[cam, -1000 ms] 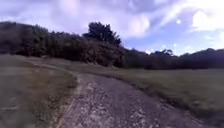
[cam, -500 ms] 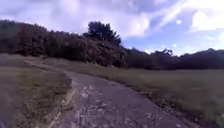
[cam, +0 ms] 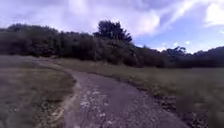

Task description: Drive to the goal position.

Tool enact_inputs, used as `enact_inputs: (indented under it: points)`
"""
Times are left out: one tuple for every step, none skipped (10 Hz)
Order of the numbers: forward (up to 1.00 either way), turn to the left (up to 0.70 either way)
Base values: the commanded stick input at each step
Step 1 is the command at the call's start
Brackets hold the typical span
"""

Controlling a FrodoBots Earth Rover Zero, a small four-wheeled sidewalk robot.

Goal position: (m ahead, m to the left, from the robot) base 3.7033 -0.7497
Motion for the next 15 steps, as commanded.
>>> enact_inputs:
  points:
    - [1.00,0.00]
    - [1.00,0.00]
    - [1.00,0.00]
    - [1.00,0.00]
    - [1.00,0.00]
    - [1.00,0.00]
    - [1.00,0.00]
    - [1.00,0.00]
    - [1.00,0.00]
    - [1.00,0.00]
    - [1.00,0.00]
    - [1.00,0.00]
    - [1.00,0.00]
    - [1.00,0.00]
    - [1.00,0.00]
